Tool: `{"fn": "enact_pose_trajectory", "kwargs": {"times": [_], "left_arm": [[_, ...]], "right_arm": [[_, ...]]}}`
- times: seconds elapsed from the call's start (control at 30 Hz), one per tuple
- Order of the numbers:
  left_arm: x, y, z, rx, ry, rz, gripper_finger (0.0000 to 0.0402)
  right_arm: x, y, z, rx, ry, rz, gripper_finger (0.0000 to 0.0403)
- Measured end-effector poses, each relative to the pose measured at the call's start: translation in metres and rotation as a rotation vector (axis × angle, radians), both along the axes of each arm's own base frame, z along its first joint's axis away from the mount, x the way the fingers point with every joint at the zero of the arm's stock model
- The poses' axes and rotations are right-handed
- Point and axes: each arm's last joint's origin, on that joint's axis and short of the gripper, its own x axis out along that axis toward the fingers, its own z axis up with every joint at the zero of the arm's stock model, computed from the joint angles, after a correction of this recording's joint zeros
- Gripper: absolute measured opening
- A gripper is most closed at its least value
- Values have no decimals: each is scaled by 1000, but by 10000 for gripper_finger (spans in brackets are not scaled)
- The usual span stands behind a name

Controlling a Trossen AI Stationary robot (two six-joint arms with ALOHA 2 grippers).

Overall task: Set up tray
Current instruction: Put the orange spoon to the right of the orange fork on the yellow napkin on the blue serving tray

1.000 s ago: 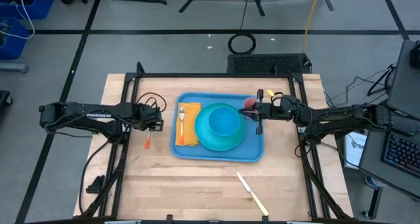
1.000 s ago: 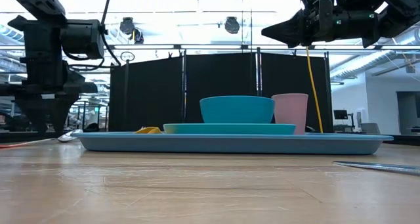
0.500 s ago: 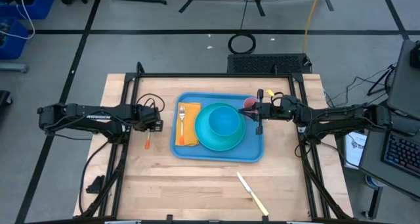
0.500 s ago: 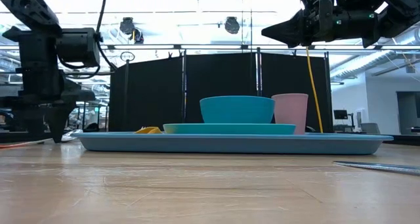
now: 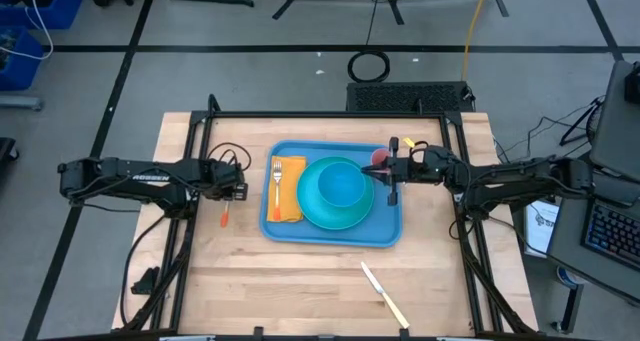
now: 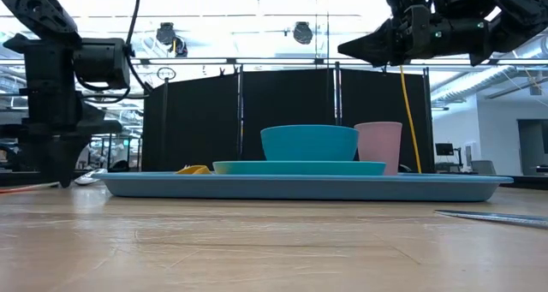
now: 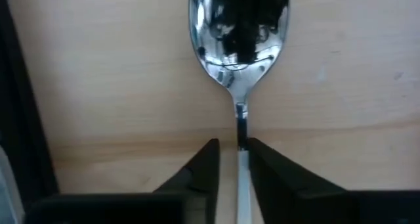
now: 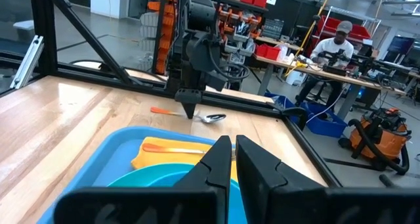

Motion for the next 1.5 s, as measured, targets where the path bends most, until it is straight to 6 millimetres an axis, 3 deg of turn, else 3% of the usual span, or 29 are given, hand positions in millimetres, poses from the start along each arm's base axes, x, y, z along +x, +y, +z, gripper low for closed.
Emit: {"fn": "enact_pose_trajectory", "kwargs": {"times": [0.2, 0.9, 1.5], "left_arm": [[0, 0, 0, 7, -3, -2, 12], [3, 1, 2, 5, -23, 7, 9], [48, 7, 62, 85, -329, -17, 9]], "right_arm": [[1, 0, -1, -1, -5, 0, 13], [1, 0, 0, -2, -5, 0, 13], [1, 0, 0, -14, -8, -3, 13]]}}
